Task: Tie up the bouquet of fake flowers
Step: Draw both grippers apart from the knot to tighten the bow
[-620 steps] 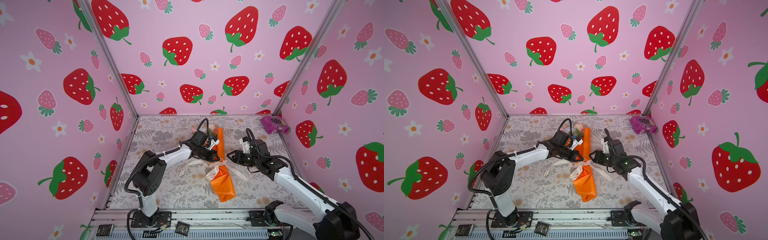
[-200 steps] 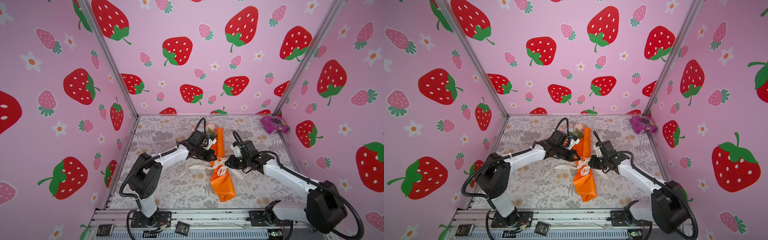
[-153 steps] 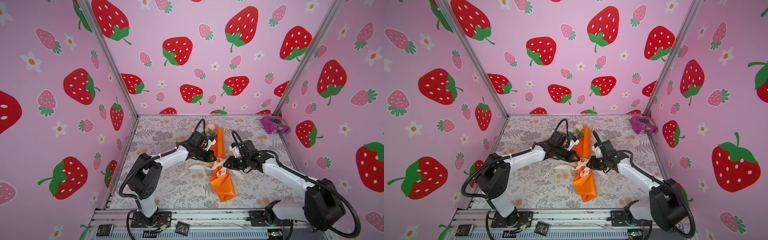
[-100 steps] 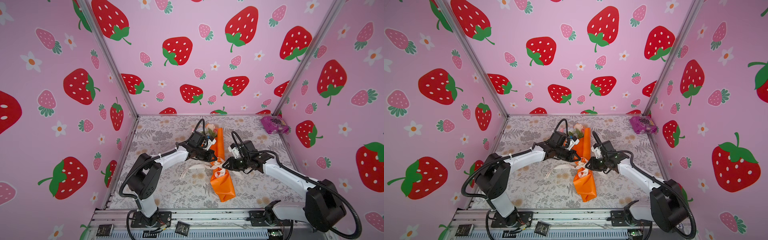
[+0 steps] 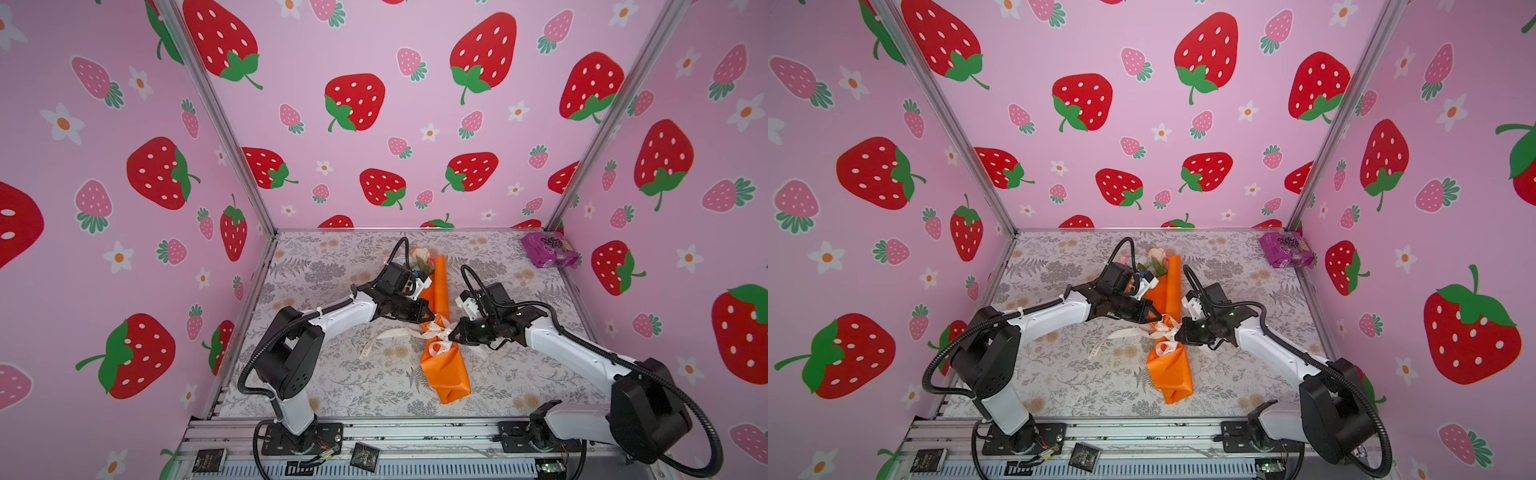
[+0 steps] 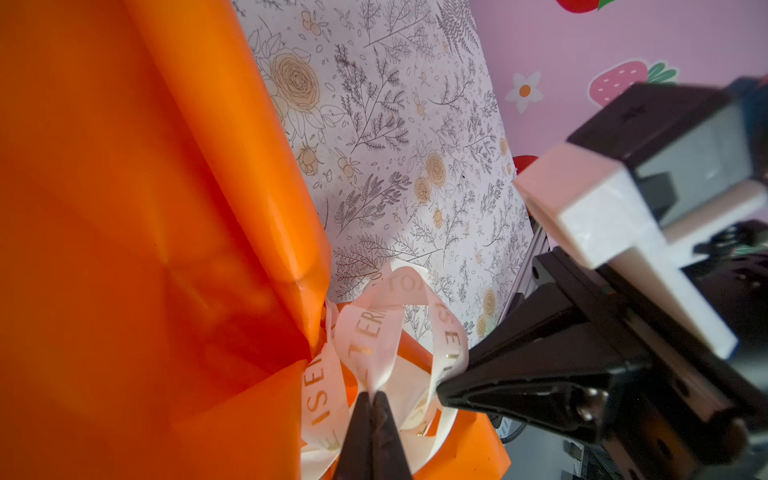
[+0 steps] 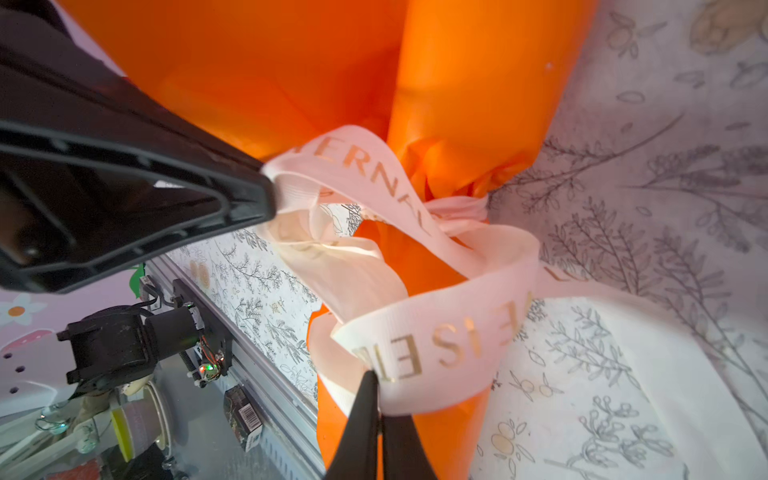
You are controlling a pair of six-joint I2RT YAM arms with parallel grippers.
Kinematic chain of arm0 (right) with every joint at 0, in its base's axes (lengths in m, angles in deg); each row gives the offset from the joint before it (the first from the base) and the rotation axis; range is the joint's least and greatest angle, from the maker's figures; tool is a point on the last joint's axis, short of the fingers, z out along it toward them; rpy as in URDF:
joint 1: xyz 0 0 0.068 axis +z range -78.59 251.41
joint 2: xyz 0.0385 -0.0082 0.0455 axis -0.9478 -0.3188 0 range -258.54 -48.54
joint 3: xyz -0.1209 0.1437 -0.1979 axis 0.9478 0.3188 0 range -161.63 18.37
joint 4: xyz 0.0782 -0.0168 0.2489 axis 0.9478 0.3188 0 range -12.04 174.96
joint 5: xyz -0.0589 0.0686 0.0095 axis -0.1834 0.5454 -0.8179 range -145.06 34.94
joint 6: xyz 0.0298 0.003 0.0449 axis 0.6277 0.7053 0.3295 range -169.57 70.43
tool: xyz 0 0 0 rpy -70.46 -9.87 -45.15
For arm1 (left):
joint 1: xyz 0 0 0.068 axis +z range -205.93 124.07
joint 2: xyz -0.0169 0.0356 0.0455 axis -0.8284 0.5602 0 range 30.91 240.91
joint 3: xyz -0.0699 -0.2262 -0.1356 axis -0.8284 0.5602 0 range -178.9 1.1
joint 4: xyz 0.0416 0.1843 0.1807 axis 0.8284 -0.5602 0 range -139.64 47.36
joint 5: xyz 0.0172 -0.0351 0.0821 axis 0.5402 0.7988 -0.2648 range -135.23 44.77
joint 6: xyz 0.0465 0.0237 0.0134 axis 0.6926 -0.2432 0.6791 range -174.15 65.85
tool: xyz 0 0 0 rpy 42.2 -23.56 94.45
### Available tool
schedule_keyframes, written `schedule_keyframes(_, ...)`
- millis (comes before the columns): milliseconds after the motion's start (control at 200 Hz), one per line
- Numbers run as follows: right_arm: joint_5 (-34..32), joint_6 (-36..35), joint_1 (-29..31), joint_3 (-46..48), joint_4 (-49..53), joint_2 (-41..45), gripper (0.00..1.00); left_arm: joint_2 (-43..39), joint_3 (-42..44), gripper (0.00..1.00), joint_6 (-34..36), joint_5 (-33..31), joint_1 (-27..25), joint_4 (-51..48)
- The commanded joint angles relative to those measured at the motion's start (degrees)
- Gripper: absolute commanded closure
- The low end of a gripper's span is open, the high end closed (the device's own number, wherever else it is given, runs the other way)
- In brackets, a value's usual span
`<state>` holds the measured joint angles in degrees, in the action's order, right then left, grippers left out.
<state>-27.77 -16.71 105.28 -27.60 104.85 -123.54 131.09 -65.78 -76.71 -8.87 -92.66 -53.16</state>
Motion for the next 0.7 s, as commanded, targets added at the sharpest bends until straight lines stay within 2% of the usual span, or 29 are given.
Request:
schedule_keyframes(0,-7.03,-2.92,0.00,-3.74,7.26,-0.50,0.95,-2.95,-0.55,1.00,0.19,-0.56,0.58,0.04)
schedule_keyframes(125,-14.79,-3.86,-0.21,-6.80,10.61,-0.92,0.90,-4.02,0.24,1.00,0.46,-1.37,1.17,-0.22)
schedule_keyframes(375,-15.74,-5.32,-0.47,-9.17,10.65,-4.17,0.86,-4.38,1.99,1.00,1.93,-2.34,1.57,-2.06)
schedule_keyframes(460,-13.19,-5.60,-0.64,-9.44,9.34,-4.82,0.86,-4.25,2.68,1.00,1.86,-1.51,1.57,-1.54)
schedule_keyframes(565,-9.36,-3.46,-0.72,-9.56,8.14,-4.65,0.77,-4.11,3.15,1.00,1.14,-0.94,1.50,-0.81)
schedule_keyframes(610,-9.21,-1.08,-0.65,-9.28,7.54,-3.62,0.75,-4.11,3.06,1.00,1.07,-0.97,1.50,-0.73)
schedule_keyframes(695,-6.13,5.23,-0.64,-6.32,3.54,-0.33,0.65,-4.12,2.98,1.00,0.86,-0.98,1.49,-0.46)
